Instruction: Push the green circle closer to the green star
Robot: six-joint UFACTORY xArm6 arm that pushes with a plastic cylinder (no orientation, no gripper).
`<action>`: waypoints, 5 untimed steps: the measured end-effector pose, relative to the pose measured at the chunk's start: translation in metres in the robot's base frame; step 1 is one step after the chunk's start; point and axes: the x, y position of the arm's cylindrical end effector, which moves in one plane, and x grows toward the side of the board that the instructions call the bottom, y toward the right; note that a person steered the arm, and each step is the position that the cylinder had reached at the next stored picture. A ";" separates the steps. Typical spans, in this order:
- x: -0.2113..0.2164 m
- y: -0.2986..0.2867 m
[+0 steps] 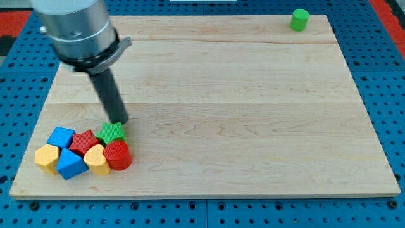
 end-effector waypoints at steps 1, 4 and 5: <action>-0.036 0.069; -0.138 0.278; -0.163 0.345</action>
